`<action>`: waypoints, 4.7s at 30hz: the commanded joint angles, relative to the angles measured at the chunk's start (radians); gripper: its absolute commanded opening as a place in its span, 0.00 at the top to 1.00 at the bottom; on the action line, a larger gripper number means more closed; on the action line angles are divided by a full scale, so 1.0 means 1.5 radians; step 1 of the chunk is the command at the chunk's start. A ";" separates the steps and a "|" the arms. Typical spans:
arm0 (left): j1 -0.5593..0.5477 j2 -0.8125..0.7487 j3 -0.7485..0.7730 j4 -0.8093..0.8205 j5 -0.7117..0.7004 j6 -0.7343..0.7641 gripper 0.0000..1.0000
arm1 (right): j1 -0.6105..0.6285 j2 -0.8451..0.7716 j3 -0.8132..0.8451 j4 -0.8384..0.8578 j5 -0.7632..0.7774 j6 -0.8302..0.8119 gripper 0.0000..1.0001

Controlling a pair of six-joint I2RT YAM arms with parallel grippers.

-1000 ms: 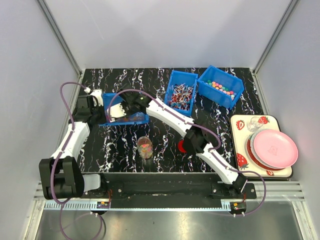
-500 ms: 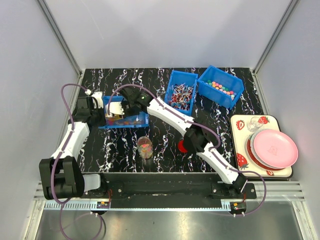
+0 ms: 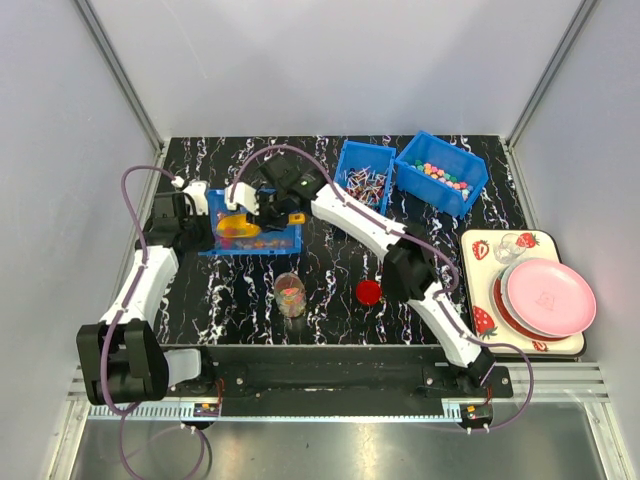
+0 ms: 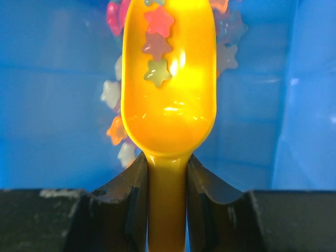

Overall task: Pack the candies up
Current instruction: Scoop the fake candies from the storage box, then place the storage box at the center of the board.

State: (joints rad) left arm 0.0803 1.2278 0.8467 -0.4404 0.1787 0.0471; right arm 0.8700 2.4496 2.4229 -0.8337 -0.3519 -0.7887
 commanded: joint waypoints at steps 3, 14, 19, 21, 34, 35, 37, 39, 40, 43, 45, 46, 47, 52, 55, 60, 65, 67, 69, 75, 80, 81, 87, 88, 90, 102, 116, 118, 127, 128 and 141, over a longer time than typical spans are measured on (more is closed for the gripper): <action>0.010 -0.045 0.048 0.087 0.051 -0.014 1.00 | -0.048 -0.109 -0.047 0.021 -0.005 0.022 1.00; 0.014 -0.053 0.062 0.075 0.030 0.001 1.00 | -0.066 -0.167 -0.081 -0.054 0.076 -0.102 1.00; 0.014 -0.051 0.073 0.070 0.014 0.005 1.00 | -0.067 -0.155 -0.053 -0.114 0.101 -0.145 1.00; 0.014 -0.048 0.078 0.066 -0.007 0.008 1.00 | -0.067 -0.149 -0.033 -0.160 0.122 -0.177 1.00; 0.005 -0.052 0.094 0.066 -0.019 -0.012 1.00 | 0.002 -0.025 0.094 -0.318 0.319 -0.335 1.00; 0.001 -0.053 0.094 0.066 -0.018 -0.011 1.00 | 0.005 -0.020 0.098 -0.321 0.327 -0.341 1.00; -0.003 -0.053 0.093 0.069 -0.021 -0.009 1.00 | 0.011 -0.005 0.116 -0.319 0.340 -0.352 1.00; -0.008 -0.054 0.091 0.073 -0.040 -0.009 1.00 | 0.013 0.002 0.137 -0.318 0.344 -0.354 1.00; -0.009 -0.052 0.090 0.073 -0.050 -0.008 1.00 | 0.014 0.001 0.138 -0.316 0.353 -0.355 1.00; -0.012 -0.043 0.088 0.074 -0.079 -0.009 1.00 | 0.017 -0.009 0.120 -0.298 0.388 -0.364 1.00; -0.016 -0.038 0.087 0.077 -0.102 -0.011 1.00 | 0.019 -0.020 0.102 -0.290 0.398 -0.371 1.00; -0.020 -0.037 0.086 0.076 -0.109 -0.012 1.00 | 0.021 -0.023 0.096 -0.287 0.412 -0.373 1.00; -0.021 -0.035 0.088 0.077 -0.117 -0.014 1.00 | 0.023 -0.025 0.091 -0.285 0.419 -0.379 1.00; -0.036 -0.027 0.091 0.078 -0.173 -0.020 1.00 | 0.044 -0.013 0.090 -0.280 0.454 -0.397 1.00; -0.041 -0.021 0.091 0.077 -0.200 -0.028 1.00 | 0.068 0.014 0.122 -0.277 0.462 -0.408 1.00; -0.043 -0.007 0.097 0.067 -0.227 -0.047 1.00 | 0.098 0.076 0.179 -0.258 0.468 -0.420 1.00; -0.045 -0.002 0.093 0.067 -0.232 -0.061 1.00 | 0.122 0.109 0.188 -0.210 0.472 -0.399 1.00; -0.044 -0.003 0.088 0.069 -0.234 -0.065 1.00 | 0.124 0.119 0.199 -0.194 0.472 -0.383 1.00; -0.044 -0.004 0.083 0.077 -0.231 -0.066 1.00 | 0.124 0.127 0.207 -0.188 0.470 -0.361 1.00; -0.044 0.031 0.088 0.072 -0.218 -0.064 1.00 | 0.107 0.095 0.191 -0.166 0.466 -0.311 1.00; -0.042 0.083 0.102 0.069 -0.205 -0.058 1.00 | 0.059 0.021 0.136 -0.134 0.476 -0.281 1.00; -0.040 0.091 0.104 0.069 -0.197 -0.058 1.00 | 0.049 0.010 0.123 -0.123 0.479 -0.279 1.00; -0.040 0.162 0.143 0.047 -0.125 -0.070 1.00 | 0.044 -0.067 0.024 -0.086 0.499 -0.290 1.00; -0.040 0.168 0.149 0.045 -0.123 -0.071 1.00 | 0.037 -0.071 0.032 -0.087 0.495 -0.283 1.00; -0.040 0.186 0.156 0.046 -0.097 -0.070 1.00 | 0.024 -0.072 0.047 -0.089 0.476 -0.255 1.00; -0.028 0.289 0.206 0.019 0.030 -0.078 1.00 | -0.026 -0.108 0.036 -0.089 0.378 -0.119 1.00; 0.001 0.348 0.272 -0.032 0.075 -0.086 0.99 | -0.030 -0.374 -0.294 -0.072 0.299 -0.090 1.00; 0.001 0.351 0.285 -0.046 0.074 -0.085 0.96 | -0.016 -0.405 -0.322 -0.084 0.300 -0.087 1.00; 0.001 0.392 0.356 -0.121 0.070 -0.070 0.92 | 0.063 -0.482 -0.392 -0.169 0.325 -0.066 1.00; 0.001 0.394 0.369 -0.129 0.066 -0.067 0.92 | 0.075 -0.486 -0.401 -0.174 0.327 -0.064 1.00; 0.002 0.436 0.423 -0.205 0.060 -0.035 0.82 | 0.151 -0.541 -0.480 -0.229 0.440 -0.085 1.00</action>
State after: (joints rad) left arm 0.0795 1.8881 1.4212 -0.7406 0.2203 -0.0181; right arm 1.0611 1.6932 1.7115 -1.1534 0.2192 -0.8997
